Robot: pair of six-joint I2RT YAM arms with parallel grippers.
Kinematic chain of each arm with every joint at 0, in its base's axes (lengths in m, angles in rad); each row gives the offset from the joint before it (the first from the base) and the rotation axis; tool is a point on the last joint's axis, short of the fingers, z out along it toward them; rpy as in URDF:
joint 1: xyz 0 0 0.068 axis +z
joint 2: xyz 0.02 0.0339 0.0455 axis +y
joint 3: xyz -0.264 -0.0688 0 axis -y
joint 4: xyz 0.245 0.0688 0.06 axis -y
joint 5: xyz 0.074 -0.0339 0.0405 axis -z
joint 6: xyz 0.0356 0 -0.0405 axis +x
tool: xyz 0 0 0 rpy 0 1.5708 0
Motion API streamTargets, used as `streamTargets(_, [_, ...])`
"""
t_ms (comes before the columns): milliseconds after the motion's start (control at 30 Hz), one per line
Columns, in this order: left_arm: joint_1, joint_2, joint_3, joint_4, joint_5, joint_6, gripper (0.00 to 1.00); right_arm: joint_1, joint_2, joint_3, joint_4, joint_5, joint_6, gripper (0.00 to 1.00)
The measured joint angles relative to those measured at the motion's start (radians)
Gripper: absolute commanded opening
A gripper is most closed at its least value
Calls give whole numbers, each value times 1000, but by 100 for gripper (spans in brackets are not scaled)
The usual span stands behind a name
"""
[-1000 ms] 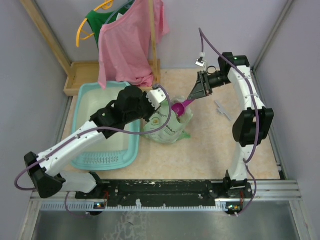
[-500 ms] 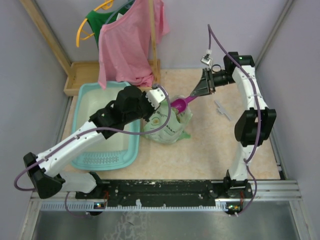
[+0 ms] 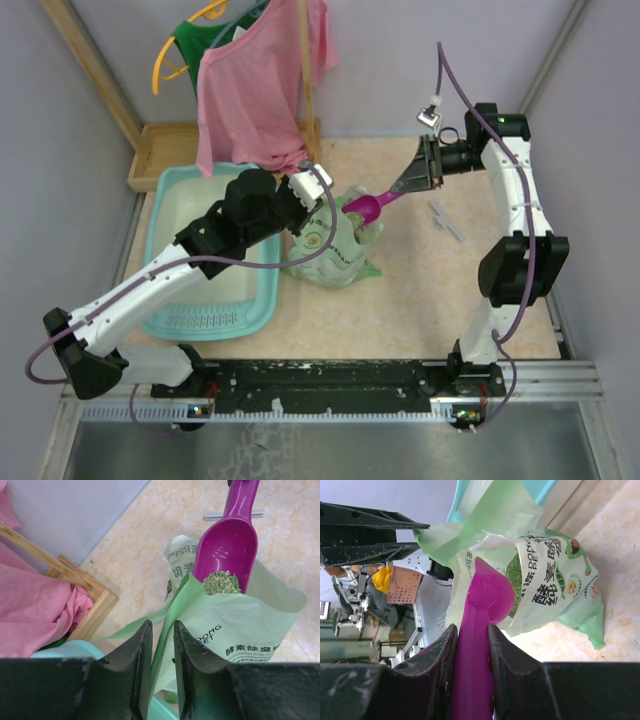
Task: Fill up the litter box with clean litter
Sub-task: 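Scoop the cat litter from the cat litter bag.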
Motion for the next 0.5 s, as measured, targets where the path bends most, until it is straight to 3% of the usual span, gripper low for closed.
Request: streamTargets(500, [0, -15, 4, 29, 0, -5, 36, -59, -3, 0, 0, -3, 2, 0])
